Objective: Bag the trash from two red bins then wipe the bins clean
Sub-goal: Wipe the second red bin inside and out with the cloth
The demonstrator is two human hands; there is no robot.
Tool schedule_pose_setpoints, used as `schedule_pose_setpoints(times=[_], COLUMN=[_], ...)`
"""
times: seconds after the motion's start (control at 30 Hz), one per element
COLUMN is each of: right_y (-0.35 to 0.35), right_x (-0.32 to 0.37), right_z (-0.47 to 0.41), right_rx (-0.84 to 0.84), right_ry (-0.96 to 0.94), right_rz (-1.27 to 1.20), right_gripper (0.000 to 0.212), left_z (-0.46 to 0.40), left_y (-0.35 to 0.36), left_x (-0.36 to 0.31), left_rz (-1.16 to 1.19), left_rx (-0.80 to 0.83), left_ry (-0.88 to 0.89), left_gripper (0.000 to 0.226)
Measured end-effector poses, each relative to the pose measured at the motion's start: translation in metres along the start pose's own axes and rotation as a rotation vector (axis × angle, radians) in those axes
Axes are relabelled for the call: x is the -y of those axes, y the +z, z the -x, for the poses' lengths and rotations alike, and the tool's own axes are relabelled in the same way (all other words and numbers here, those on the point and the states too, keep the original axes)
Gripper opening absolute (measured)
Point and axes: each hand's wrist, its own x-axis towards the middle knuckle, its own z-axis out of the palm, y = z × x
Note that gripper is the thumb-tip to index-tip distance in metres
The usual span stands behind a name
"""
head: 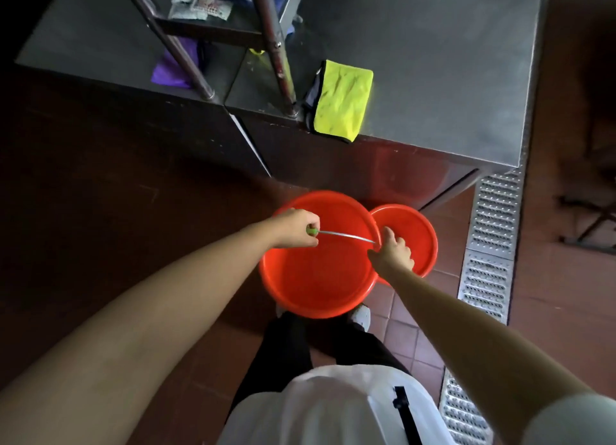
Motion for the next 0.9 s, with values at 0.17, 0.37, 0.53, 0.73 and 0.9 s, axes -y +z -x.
schedule_pose_setpoints(times=[0.17, 0.37, 0.53, 0.73, 0.9], right_y=[0.001, 0.029, 0.053, 0.09, 0.12], right_x=[0.057, 0.113, 0.142, 0.142, 0.108], right_z=[0.002, -0.009, -0.054, -0.125, -0.181], right_rx=[0.091, 0.152, 0.111, 0.142, 0.123], right_ry=[-0.305, -0.327, -0.219, -0.206, -0.177], right_rz=[0.023, 0.066, 0.01, 0.021, -0.021], right_gripper=[0.034, 0.033, 0.031, 0.039, 0.029], left_z=[-0.021, -0.048, -0.086, -0.149, -0.203], left_y=[0.002, -0.013, -0.032, 0.0, 0.055], left_x=[0.012, 0.064, 0.132, 0.189, 0.211], left_rz=[-0.034, -0.146, -0.369, -0.29, -0.121], left_rx=[0.04, 0.1, 0.013, 0.033, 0.05], left_ry=[0.036, 0.102, 0.16, 0.1, 0.087], left_gripper=[0.013, 0.018, 0.017, 0.025, 0.02])
